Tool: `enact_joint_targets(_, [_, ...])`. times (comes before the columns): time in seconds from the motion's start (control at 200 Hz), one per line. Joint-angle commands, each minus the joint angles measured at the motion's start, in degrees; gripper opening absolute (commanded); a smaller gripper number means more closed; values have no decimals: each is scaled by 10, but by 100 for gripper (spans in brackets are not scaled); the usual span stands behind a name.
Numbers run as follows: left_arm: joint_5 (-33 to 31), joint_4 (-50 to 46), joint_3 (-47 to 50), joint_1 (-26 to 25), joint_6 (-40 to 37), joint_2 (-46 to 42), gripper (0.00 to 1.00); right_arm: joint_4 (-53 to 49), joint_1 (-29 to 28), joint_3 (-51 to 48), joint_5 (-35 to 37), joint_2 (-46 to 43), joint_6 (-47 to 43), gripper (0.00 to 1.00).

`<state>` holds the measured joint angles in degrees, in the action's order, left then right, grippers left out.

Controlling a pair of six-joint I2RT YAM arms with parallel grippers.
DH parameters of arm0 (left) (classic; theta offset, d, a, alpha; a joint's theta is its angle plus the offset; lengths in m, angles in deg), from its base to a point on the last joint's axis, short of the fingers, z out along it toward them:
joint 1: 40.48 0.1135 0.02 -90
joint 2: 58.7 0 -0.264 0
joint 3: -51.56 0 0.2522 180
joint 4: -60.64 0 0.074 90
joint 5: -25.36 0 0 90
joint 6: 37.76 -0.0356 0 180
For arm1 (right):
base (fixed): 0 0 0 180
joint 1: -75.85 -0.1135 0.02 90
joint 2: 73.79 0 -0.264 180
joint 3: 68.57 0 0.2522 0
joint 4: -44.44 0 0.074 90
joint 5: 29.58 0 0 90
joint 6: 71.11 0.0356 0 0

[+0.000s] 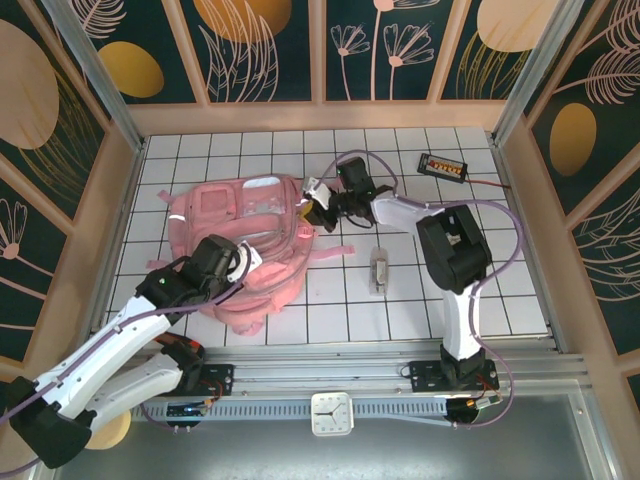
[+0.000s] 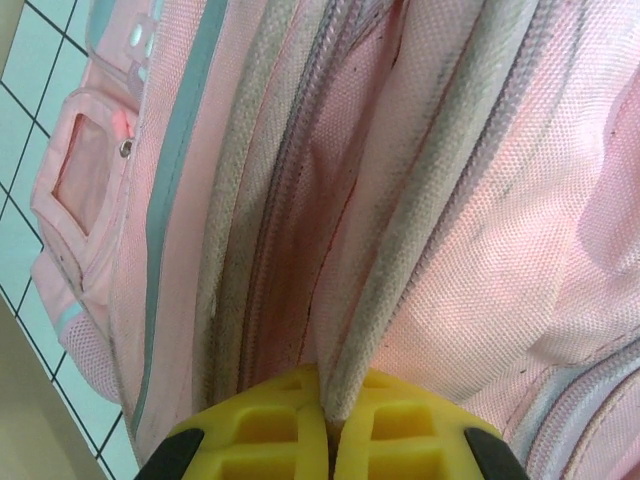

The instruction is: Pack books, pencil case, and school supplies into a backpack

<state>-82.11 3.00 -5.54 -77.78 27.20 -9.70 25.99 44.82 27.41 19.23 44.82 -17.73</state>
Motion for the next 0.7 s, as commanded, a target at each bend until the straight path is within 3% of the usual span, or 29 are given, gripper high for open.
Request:
enact_joint_targets(0.0, [-25, -54, -2, 2, -4, -22, 0, -64, 29, 73, 61, 57, -25, 0])
enact_joint_targets(0.225, [-16, -61, 1, 2, -8, -24, 0, -85, 27, 138, 68, 105, -13, 0])
enact_joint_targets(0.275, [-12, -40, -4, 1, -3, -22, 13, -80, 27, 130, 66, 91, 3, 19])
enact_joint_targets(0.32, [-10, -31, -12, 1, 4, -19, 30, -63, 27, 104, 65, 61, 18, 35])
enact_joint_targets(0.36, [-5, -24, -21, 1, 11, -16, 49, -48, 28, 77, 69, 34, 27, 42])
enact_joint_targets(0.39, [-2, -18, -26, 2, 16, -14, 56, -37, 30, 52, 70, 4, 35, 46])
enact_joint_targets(0.56, [1, 6, -63, 2, 71, -4, 61, -12, 30, -39, 42, -121, 48, 52])
enact_joint_targets(0.635, [0, 24, -78, 1, 119, -5, 73, 30, 22, -80, 35, -170, 47, 53])
enact_joint_targets(0.696, [-1, 35, -87, 1, 160, -3, 77, 92, 18, -117, 31, -204, 76, 57])
